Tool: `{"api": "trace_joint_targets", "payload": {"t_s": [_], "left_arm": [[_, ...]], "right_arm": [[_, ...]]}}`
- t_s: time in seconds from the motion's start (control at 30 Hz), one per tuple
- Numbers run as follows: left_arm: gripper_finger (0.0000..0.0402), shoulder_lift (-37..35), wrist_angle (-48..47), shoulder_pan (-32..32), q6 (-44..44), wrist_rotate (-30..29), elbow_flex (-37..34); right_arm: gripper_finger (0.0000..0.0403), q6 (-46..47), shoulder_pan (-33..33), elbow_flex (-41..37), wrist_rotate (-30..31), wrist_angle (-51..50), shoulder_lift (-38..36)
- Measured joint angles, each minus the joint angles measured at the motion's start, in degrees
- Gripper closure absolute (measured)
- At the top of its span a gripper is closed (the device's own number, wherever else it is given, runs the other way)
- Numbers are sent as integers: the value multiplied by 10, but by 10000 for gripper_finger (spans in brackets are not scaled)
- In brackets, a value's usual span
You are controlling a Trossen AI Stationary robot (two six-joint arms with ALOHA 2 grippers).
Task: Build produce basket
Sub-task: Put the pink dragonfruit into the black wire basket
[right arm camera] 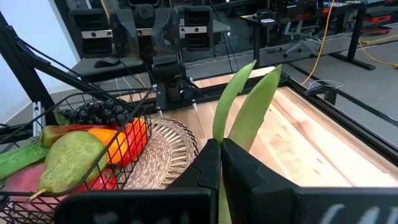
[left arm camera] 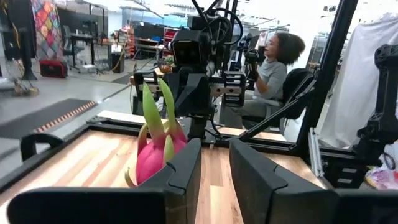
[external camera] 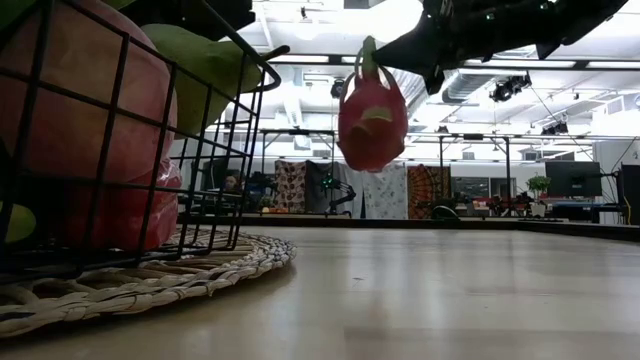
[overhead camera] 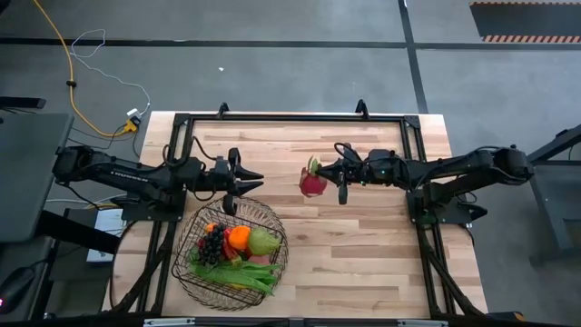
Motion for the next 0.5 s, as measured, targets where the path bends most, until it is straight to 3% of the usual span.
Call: {"api": "trace_joint_targets", "payload": {"t_s": [0.33,0.5], "left_arm": [[327,-13,-5,0,81,-36,0],[327,-30,-20,0,85,-109,0]], "right_arm": [[403,-10,45,0,0,45,0],[403,-11,71,0,0,109,17]]}}
